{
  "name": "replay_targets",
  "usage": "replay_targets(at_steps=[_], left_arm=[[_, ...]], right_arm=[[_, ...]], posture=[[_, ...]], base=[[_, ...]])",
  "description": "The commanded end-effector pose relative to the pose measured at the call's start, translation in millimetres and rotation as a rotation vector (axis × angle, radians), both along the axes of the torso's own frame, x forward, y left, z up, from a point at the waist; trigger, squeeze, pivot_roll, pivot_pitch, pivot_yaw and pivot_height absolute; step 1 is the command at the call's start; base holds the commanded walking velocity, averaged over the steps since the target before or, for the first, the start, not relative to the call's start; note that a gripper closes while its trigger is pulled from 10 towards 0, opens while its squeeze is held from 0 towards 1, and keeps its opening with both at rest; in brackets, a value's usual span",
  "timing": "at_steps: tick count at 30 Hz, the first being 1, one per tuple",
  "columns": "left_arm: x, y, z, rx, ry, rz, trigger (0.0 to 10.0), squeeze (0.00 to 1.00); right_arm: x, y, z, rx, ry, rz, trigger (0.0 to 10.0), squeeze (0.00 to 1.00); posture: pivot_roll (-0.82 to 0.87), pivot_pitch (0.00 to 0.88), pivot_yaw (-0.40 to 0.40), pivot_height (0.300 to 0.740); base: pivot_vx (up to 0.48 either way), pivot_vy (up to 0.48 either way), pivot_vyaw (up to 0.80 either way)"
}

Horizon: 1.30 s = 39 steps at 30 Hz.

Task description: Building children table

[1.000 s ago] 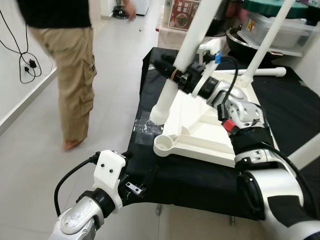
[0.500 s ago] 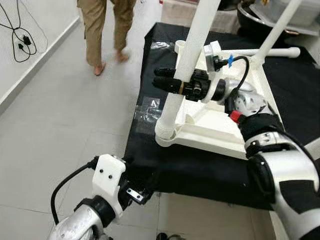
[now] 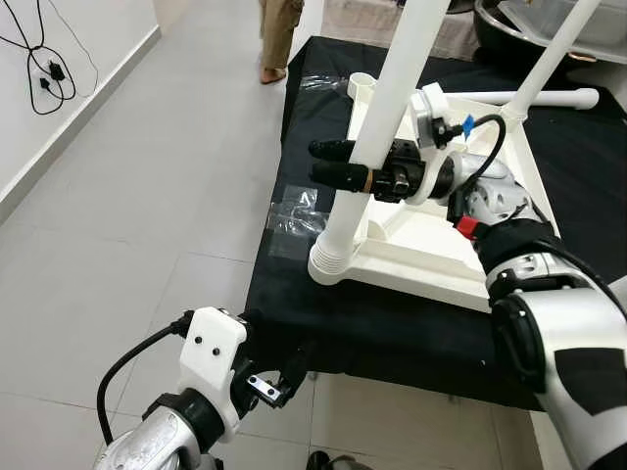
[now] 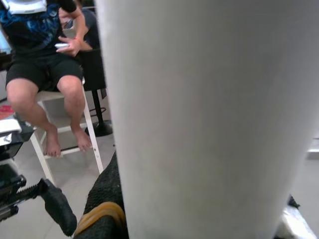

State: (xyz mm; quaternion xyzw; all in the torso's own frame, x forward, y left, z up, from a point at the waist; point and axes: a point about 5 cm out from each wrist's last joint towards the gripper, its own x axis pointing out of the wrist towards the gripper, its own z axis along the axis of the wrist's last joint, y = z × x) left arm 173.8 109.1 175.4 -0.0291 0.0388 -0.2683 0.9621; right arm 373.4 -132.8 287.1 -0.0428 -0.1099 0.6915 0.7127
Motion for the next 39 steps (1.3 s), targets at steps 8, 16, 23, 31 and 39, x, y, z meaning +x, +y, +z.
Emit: replay_targets(at_steps=[8,16,23,31,39], left_arm=[[-0.1,-1.4,2.7,-0.003,0.001,-0.006,10.0,0.0],[3.6,-2.5,4.9,-0.004,-0.012,0.003,10.0,0.0],[8.1,0.5,5.7,0.005,-0.024,0.018,10.0,0.0],[12.9,4.7,4.5,0.024,-0.035,0.025,10.0,0.0],[17.0,8.6,4.8,0.029,-0.046,0.045,10.0,0.0]], right_arm=[[-4.7,20.3,-17.7,-0.086,0.001,0.091,10.0,0.0],[-0.9,25.8,-30.2,-0.078,0.032,0.012,10.0,0.0],[0.1,24.5,-39.3,-0.063,0.058,-0.068,10.0,0.0],[1.3,28.4,-43.1,0.0,0.059,-0.246,10.0,0.0],[13.8,35.7,-48.9,-0.011,0.136,-0.641,10.0,0.0]], posture=[[0.18,0.216,-0.135,0.74],[0.18,0.219,-0.142,0.74],[0.17,0.224,-0.142,0.74],[0.16,0.226,-0.142,0.74],[0.15,0.224,-0.136,0.74]], base=[[0.0,0.0,0.0],[0.0,0.0,0.0],[0.0,0.0,0.0],[0.0,0.0,0.0],[0.0,0.0,0.0]])
